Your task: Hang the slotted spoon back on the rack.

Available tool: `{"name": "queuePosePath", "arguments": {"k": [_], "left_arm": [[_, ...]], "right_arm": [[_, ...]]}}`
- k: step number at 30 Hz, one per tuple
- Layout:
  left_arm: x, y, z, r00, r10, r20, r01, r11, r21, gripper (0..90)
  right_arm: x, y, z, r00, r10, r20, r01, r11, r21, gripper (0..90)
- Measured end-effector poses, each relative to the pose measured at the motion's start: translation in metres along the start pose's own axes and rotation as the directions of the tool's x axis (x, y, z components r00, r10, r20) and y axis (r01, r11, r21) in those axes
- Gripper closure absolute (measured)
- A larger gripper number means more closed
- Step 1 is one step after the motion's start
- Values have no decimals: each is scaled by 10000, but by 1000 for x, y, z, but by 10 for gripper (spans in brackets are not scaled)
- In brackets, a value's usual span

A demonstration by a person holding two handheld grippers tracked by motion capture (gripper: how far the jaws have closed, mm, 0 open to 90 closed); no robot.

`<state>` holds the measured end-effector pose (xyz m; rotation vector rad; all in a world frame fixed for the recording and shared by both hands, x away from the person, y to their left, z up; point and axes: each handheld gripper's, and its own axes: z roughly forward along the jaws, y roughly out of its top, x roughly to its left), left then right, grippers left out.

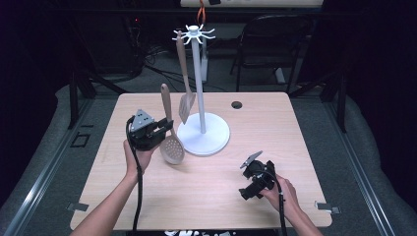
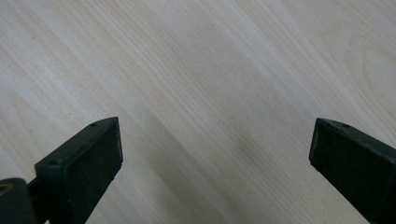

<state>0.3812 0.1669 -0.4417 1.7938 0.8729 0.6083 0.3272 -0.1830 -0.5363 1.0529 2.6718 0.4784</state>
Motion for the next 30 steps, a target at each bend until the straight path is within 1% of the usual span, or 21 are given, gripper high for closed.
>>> {"name": "queuePosePath", "arguments": {"k": [1, 2, 3, 11, 17, 20, 27, 30], "left_arm": [[0, 1, 1, 10000, 21, 40, -21, 10000, 63, 765], [-1, 2, 2, 10000, 4, 54, -4, 10000, 1, 765], [-1, 3, 3, 10000, 27, 73, -28, 10000, 74, 765], [-2, 14, 6, 9999, 108, 114, -107, 9999, -88, 765], [-4, 24, 9, 9997, 204, 146, -202, 9996, -172, 765], [-4, 30, 9, 9994, 238, 239, -234, 9996, -161, 765], [-4, 43, 13, 9991, 352, 229, -347, 9992, -198, 765], [-4, 49, 15, 9991, 345, 266, -340, 9992, -208, 765]], "right_arm": [[0, 0, 0, 10000, -4, 3, 4, 10000, -2, 22], [0, 0, 0, 10000, 4, 3, -4, 10000, 1, 22], [0, 0, 0, 10000, 12, 8, -12, 10000, 3, 22], [0, 0, 0, 10000, -24, 15, 24, 10000, 12, 22], [0, 0, 1, 10000, -29, 26, 29, 10000, 33, 25], [0, 0, 1, 10000, -41, 33, 41, 10000, 35, 26], [0, 1, 1, 9999, -107, 43, 107, 9999, 107, 26], [1, 1, 2, 10000, 5, -7, -5, 10000, -7, 28]]}}
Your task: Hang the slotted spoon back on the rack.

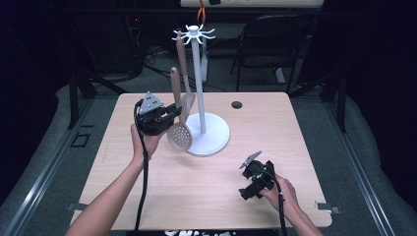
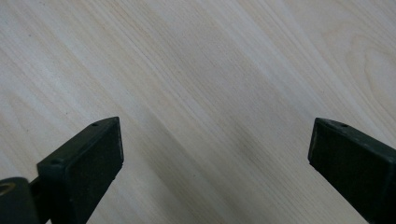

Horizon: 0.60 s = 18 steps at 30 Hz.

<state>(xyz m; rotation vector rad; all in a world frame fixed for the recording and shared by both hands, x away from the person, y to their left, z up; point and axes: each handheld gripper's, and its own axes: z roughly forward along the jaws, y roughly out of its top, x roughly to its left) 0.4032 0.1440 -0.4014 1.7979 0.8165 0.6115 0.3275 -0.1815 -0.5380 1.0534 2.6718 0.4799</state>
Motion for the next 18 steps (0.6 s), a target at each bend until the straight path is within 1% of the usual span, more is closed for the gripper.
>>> {"name": "queuePosePath", "arguments": {"k": [3, 7, 9, 10, 14, 18], "left_arm": [[0, 7, 3, 10000, -33, 42, 33, 10000, -38, 765], [-1, 17, 7, 10000, -20, 86, 21, 9999, -168, 765], [-1, 22, 9, 10000, 18, 75, -17, 9999, -170, 765], [-1, 24, 10, 10000, 9, 76, -7, 9998, -185, 765], [2, 32, 13, 9999, -116, 57, 117, 9997, -226, 765], [4, 37, 16, 9997, -226, -20, 225, 9994, -261, 764]], "right_arm": [[0, 0, 0, 10000, 17, -20, -17, 10000, 21, 28], [0, 1, -1, 9999, -164, 12, 163, 9998, 152, 28], [1, 1, -1, 9999, -138, 42, 138, 9999, 76, 28], [1, 1, -1, 10000, -85, -30, 85, 10000, 23, 28], [2, 1, -2, 9997, -223, 34, 223, 9997, 118, 29], [2, 1, -2, 9997, -252, 57, 252, 9996, 123, 29]]}}
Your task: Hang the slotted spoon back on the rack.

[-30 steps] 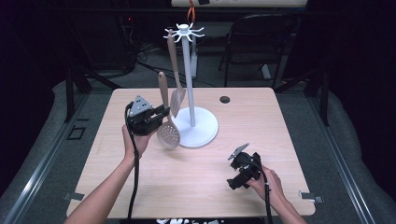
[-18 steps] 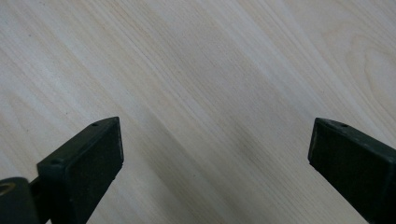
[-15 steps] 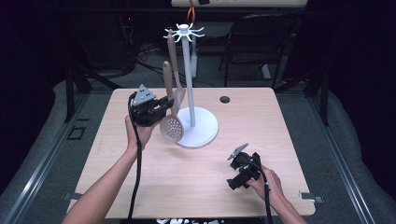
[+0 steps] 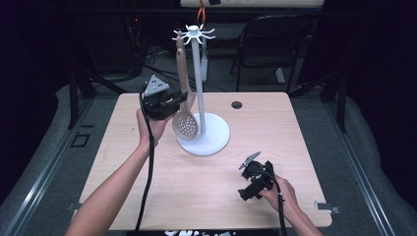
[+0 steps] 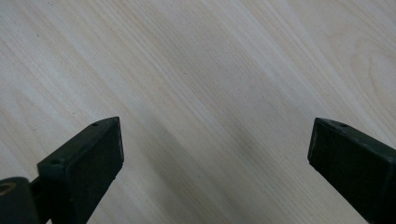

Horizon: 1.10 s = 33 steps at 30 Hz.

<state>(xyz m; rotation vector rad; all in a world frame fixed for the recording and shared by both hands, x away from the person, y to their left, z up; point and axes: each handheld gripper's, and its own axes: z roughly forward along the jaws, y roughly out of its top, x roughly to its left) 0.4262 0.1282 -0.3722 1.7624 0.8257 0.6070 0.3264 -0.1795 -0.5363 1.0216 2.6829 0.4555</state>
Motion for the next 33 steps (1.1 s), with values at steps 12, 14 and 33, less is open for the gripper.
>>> {"name": "queuePosePath", "arguments": {"k": [12, 14, 33], "left_arm": [[3, 13, 5, 9997, -39, -221, 38, 10000, -53, 764], [3, 14, 6, 9997, 11, -241, -11, 10000, -12, 764], [1, 16, 22, 9992, 84, -392, -67, 9990, 431, 760]], "right_arm": [[0, 0, 0, 10000, -10, 5, 10, 10000, 45, 30], [0, 0, 0, 10000, -8, 4, 8, 10000, 59, 30], [0, 0, 1, 10000, -12, -34, 12, 10000, 71, 31]]}}
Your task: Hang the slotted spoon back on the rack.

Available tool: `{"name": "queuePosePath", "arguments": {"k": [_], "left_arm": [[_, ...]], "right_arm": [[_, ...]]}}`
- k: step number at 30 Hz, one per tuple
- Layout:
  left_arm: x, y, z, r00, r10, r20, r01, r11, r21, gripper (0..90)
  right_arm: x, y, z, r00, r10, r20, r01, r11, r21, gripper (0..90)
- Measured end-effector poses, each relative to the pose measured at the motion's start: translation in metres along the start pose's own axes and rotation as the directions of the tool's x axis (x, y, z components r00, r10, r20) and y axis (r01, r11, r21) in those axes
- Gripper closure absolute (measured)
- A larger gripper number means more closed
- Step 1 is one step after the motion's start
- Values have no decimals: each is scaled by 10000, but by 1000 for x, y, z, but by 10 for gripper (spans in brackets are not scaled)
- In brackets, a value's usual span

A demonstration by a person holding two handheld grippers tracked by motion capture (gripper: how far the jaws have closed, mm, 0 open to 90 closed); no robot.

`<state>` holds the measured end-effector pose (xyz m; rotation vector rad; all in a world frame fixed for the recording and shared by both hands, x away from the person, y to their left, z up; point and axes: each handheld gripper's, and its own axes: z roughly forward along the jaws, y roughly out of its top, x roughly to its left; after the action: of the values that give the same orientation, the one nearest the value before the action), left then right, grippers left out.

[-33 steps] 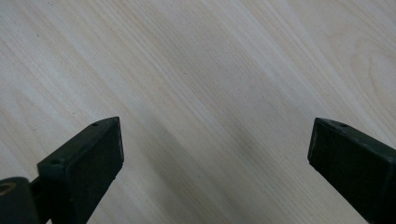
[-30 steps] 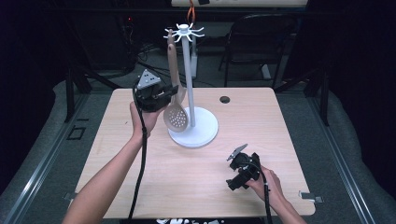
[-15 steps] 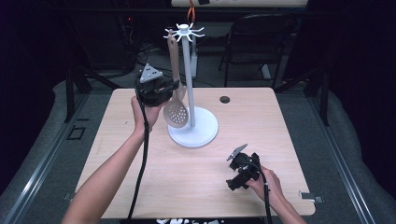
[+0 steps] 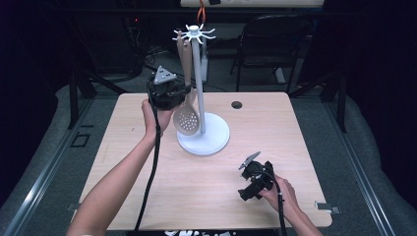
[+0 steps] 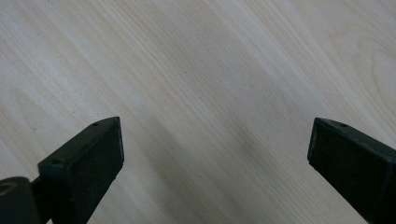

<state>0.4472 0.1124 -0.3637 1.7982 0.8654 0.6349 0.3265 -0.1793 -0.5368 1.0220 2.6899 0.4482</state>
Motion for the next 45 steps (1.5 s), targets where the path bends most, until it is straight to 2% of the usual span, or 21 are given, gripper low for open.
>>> {"name": "queuePosePath", "arguments": {"k": [3, 6, 8, 12, 18, 23, 26, 32, 38, 45], "left_arm": [[-2, 0, 1, 10000, 43, -25, -43, 10000, 1, 756], [-8, -2, 0, 9993, 258, -262, -258, 9997, 17, 741], [-12, -3, 0, 9988, 397, -284, -396, 9992, 54, 717], [-15, -5, -2, 9987, 430, -260, -430, 9991, 28, 657], [-15, -9, -9, 9986, 288, -444, -283, 9995, 118, 428], [-11, -14, -17, 9990, 129, -438, -116, 9995, 289, 326], [-8, -20, -22, 9991, 89, -408, -71, 9991, 428, 257], [-2, -33, -34, 9987, 35, -516, 8, 9965, 830, 156], [4, -52, -47, 9980, 14, -632, 60, 9930, 1179, 128], [9, -82, -61, 9969, -135, -775, 276, 9826, 1838, 118]], "right_arm": [[0, 0, 0, 10000, 1, 25, -1, 10000, 8, 31], [1, 0, 0, 9999, 58, -127, -59, 9999, -83, 31], [1, 0, 1, 9998, 101, -149, -103, 9999, -130, 31], [1, 0, 1, 9998, 103, -157, -105, 9999, -134, 31], [1, 0, 0, 10000, -10, -11, 10, 10000, -16, 31], [2, 0, 1, 9997, 118, -202, -121, 9998, -159, 31], [1, 0, 1, 9999, 81, -109, -82, 9999, -75, 31], [2, 0, 2, 9999, 89, -93, -90, 9999, -80, 31], [2, 0, 1, 10000, -3, -79, 3, 10000, 47, 31], [3, 0, 1, 10000, 46, -57, -46, 10000, 26, 31]]}}
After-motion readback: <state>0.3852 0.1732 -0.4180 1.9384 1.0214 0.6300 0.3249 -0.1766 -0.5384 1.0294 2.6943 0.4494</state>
